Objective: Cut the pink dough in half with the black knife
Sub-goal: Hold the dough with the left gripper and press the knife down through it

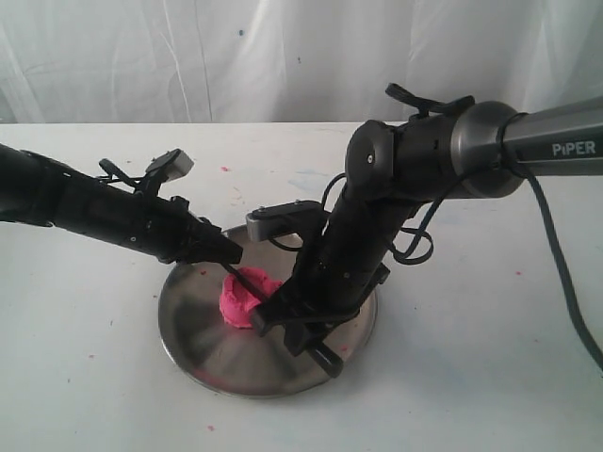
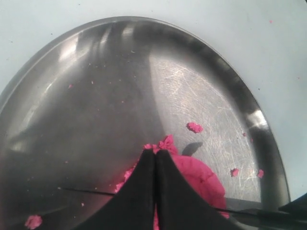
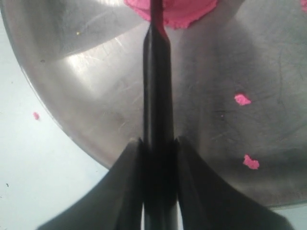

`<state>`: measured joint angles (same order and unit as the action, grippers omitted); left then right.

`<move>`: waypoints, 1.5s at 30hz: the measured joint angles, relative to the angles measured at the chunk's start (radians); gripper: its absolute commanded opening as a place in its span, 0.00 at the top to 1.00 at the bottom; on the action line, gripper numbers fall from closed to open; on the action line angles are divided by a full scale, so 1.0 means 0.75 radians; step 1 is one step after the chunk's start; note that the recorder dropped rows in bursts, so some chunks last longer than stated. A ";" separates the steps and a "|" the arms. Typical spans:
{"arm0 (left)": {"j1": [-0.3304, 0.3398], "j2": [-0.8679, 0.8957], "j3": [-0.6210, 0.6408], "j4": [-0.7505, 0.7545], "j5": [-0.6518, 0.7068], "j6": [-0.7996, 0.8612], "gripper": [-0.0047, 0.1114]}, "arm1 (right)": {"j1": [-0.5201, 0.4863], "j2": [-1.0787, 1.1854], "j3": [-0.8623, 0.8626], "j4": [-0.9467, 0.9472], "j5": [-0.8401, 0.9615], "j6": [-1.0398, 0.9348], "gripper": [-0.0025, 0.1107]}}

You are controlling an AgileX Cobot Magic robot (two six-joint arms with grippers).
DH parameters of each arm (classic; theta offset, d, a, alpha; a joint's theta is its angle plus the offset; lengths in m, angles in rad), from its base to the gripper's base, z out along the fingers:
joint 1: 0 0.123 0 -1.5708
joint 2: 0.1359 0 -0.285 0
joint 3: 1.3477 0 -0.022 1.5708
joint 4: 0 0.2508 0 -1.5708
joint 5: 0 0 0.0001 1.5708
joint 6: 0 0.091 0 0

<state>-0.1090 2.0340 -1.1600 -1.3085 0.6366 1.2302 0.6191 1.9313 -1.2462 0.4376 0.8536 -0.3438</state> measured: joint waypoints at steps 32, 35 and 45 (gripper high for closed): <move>0.004 0.008 0.000 0.000 0.011 0.000 0.96 | 0.000 0.073 -0.011 0.005 -0.003 -0.005 0.98; 0.004 0.011 0.000 0.000 0.011 0.000 0.96 | 0.000 0.073 -0.011 0.005 -0.003 -0.005 0.98; 0.004 0.029 0.000 -0.003 0.006 0.000 0.96 | 0.000 0.062 -0.011 0.005 -0.003 -0.005 0.98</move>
<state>-0.1062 2.0557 -1.1600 -1.3108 0.6410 1.2302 0.6191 1.9782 -1.2540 0.4415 0.8515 -0.3477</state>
